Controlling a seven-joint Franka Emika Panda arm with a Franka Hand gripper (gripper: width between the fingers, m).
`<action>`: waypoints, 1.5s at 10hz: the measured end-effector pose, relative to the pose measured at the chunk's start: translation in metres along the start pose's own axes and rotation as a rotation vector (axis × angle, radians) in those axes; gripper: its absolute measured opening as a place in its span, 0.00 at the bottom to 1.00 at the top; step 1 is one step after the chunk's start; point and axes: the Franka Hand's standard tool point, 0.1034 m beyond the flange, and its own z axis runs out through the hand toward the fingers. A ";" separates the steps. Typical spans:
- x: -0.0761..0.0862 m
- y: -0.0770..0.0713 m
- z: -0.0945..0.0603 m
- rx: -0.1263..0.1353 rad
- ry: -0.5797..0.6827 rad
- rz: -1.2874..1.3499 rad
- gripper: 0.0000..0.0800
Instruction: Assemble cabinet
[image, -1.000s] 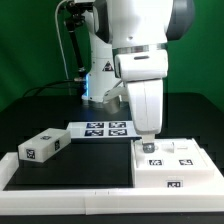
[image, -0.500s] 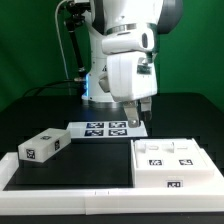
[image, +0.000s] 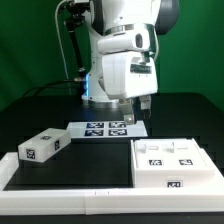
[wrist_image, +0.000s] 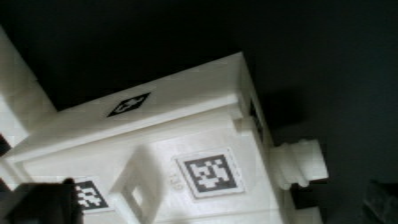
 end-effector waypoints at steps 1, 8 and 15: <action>-0.004 0.001 -0.001 -0.019 0.011 0.014 1.00; -0.020 -0.012 0.004 -0.026 0.039 0.621 1.00; 0.020 -0.040 0.027 0.006 0.070 1.177 1.00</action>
Offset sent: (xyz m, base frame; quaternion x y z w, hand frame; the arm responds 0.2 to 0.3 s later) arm -0.0162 -0.0091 -0.0074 -0.0155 -0.0058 0.3015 0.9533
